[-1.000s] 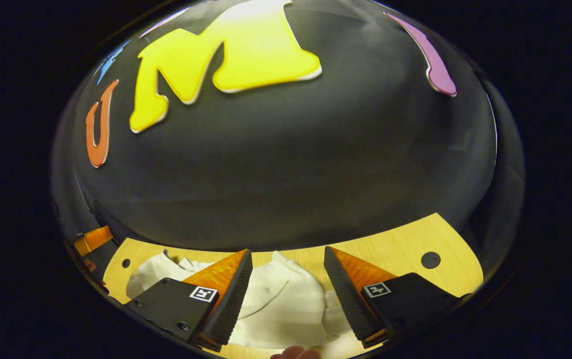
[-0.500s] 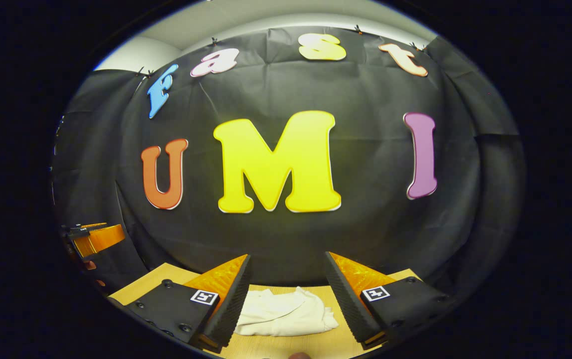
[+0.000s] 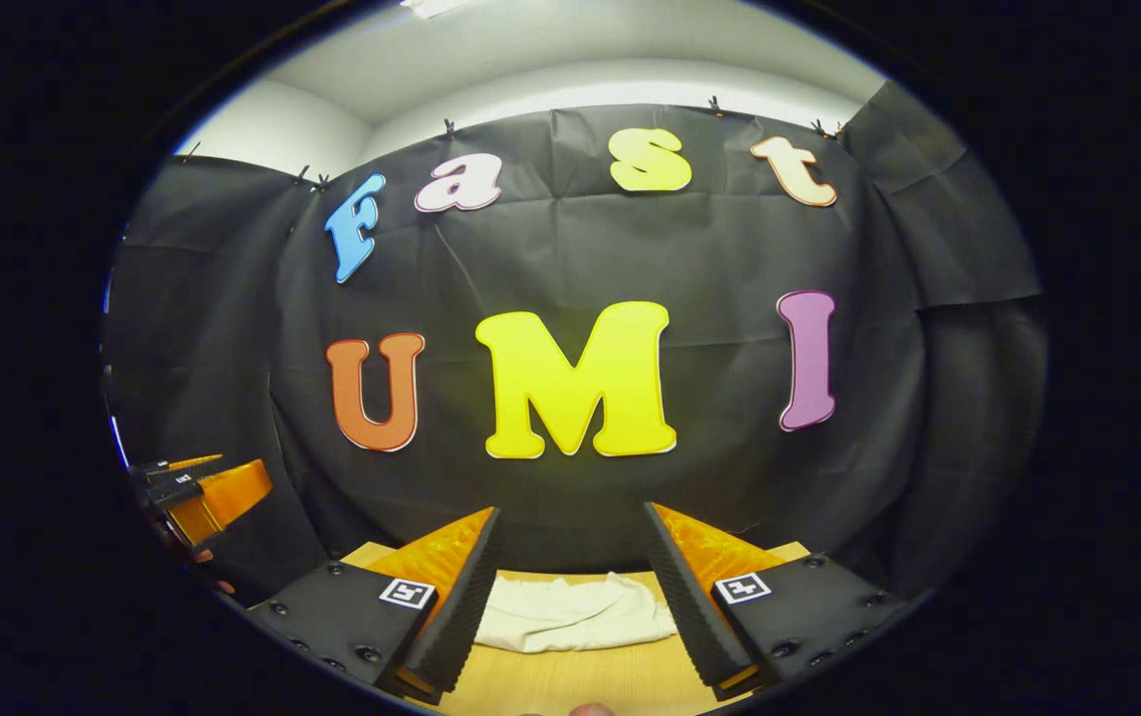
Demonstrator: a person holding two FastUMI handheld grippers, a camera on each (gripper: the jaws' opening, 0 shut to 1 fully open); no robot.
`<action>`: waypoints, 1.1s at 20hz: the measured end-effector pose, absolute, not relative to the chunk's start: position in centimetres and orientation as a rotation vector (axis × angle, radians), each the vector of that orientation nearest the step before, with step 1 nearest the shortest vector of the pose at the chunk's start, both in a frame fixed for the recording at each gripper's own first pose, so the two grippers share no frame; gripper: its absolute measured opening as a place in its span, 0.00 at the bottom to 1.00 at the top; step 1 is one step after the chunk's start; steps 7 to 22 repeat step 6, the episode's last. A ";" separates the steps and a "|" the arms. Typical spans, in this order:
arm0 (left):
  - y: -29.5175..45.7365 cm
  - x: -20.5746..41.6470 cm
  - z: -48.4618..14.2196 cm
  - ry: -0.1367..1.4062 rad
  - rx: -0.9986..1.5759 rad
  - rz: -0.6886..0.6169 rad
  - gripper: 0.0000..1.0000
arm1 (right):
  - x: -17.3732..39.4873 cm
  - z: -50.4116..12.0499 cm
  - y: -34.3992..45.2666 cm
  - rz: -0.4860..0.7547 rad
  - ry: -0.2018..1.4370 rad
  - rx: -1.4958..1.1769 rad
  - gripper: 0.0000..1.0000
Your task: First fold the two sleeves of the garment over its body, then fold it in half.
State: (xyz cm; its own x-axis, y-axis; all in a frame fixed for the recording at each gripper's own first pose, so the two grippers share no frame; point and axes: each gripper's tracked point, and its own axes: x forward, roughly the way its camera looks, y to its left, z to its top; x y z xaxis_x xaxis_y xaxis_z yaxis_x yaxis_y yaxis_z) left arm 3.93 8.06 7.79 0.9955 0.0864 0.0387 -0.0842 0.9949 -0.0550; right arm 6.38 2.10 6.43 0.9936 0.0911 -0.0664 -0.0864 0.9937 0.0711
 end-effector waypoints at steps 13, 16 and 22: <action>5.5 0.7 5.2 -0.024 -0.027 0.040 0.98 | 2.4 4.2 1.8 0.060 0.089 0.069 0.86; 5.5 0.7 5.2 -0.024 -0.027 0.040 0.98 | 2.4 4.2 1.8 0.060 0.089 0.069 0.86; 5.5 0.7 5.2 -0.024 -0.027 0.040 0.98 | 2.4 4.2 1.8 0.060 0.089 0.069 0.86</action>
